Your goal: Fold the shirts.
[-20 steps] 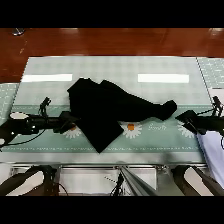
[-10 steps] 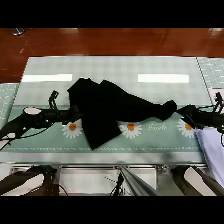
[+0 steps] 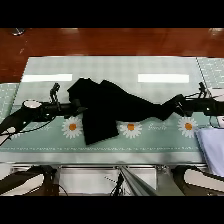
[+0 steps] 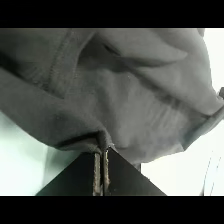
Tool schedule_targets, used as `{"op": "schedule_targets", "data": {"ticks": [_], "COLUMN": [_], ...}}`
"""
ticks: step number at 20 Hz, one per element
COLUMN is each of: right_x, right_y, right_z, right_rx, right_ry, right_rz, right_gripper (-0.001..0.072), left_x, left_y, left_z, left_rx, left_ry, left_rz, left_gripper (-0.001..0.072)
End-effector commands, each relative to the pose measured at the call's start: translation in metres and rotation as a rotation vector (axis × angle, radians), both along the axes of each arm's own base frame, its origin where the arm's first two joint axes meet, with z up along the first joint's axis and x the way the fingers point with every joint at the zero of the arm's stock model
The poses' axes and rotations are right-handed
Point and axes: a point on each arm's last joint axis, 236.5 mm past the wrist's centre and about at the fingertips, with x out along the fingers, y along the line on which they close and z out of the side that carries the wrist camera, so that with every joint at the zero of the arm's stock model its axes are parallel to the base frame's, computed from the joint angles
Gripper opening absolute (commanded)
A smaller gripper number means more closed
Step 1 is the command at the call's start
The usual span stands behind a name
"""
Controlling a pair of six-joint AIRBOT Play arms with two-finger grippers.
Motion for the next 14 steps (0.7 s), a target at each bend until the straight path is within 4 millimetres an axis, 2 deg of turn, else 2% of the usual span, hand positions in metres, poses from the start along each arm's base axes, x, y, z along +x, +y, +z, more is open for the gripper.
{"op": "schedule_targets", "data": {"ticks": [1, 2, 3, 4, 5, 6, 8, 9, 10, 11, 12, 13, 14], "right_x": [0.008, 0.011, 0.016, 0.025, 0.037, 0.055, 0.089, 0.098, 0.095, 0.080, 0.060, 0.032, 0.005], "right_y": [0.033, 0.039, 0.044, 0.048, 0.049, 0.049, 0.046, 0.043, 0.045, 0.050, 0.055, 0.061, 0.064], "right_z": [-0.013, -0.007, 0.007, 0.028, 0.058, 0.103, 0.215, 0.283, 0.345, 0.404, 0.452, 0.496, 0.528], "right_rx": [0.020, 0.021, 0.032, 0.045, 0.041, 0.017, -0.079, -0.139, -0.180, -0.228, -0.273, -0.321, -0.377], "right_ry": [0.040, 0.025, 0.006, -0.025, -0.083, -0.180, -0.429, -0.573, -0.700, -0.821, -0.925, -1.029, -1.108], "right_rz": [0.087, 0.124, 0.160, 0.198, 0.235, 0.266, 0.287, 0.278, 0.279, 0.292, 0.300, 0.305, 0.300], "right_gripper": [0.0232, 0.0043, 0.0040, 0.0040, 0.0039, 0.0039, 0.0039, 0.0038, 0.0039, 0.0038, 0.0039, 0.0039, 0.0039], "left_x": [-0.001, 0.003, 0.012, 0.024, 0.038, 0.057, 0.091, 0.098, 0.095, 0.082, 0.060, 0.038, 0.014], "left_y": [-0.002, -0.001, 0.003, 0.005, 0.008, 0.015, 0.035, 0.043, 0.049, 0.052, 0.054, 0.055, 0.060], "left_z": [0.003, 0.008, 0.020, 0.043, 0.074, 0.117, 0.225, 0.286, 0.353, 0.411, 0.468, 0.511, 0.546], "left_rx": [-0.009, -0.015, -0.031, -0.059, -0.083, -0.092, -0.068, -0.050, -0.031, -0.009, 0.023, 0.066, 0.117], "left_ry": [-0.002, -0.011, -0.033, -0.074, -0.138, -0.240, -0.510, -0.651, -0.802, -0.936, -1.076, -1.189, -1.262], "left_rz": [-0.013, -0.009, -0.007, -0.020, -0.035, -0.041, -0.025, -0.012, -0.004, -0.007, -0.013, -0.011, 0.016], "left_gripper": [0.0025, 0.0025, 0.0025, 0.0024, 0.0025, 0.0025, 0.0024, 0.0024, 0.0024, 0.0024, 0.0024, 0.0024, 0.0024]}}
